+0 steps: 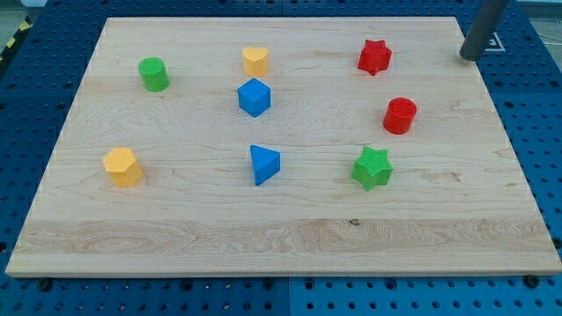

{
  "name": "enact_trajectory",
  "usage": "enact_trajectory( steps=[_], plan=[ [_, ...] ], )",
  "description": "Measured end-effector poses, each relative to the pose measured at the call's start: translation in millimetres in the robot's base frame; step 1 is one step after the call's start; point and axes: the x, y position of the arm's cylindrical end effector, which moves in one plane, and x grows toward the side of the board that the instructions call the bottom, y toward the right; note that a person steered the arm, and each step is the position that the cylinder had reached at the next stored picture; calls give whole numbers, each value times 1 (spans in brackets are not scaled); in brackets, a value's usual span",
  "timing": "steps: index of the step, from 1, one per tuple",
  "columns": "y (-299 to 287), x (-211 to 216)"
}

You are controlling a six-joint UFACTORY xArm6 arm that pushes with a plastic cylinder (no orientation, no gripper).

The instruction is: Keep red star and yellow heart in a horizontal line

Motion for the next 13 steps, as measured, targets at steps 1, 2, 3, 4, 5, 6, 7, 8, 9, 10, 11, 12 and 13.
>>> enact_trajectory(
  steps=[1, 2, 3, 4, 5, 6, 7, 8, 9, 10, 11, 12, 13],
  plan=[
    [-12, 10],
    [-28, 12],
    [-48, 12],
    [-63, 12],
    [-83, 12],
    [-108, 12],
    [-127, 12],
    [-156, 13],
    [-183, 13],
    [-211, 13],
    [-224, 14],
    [-244, 15],
    [-274, 15]
  ],
)
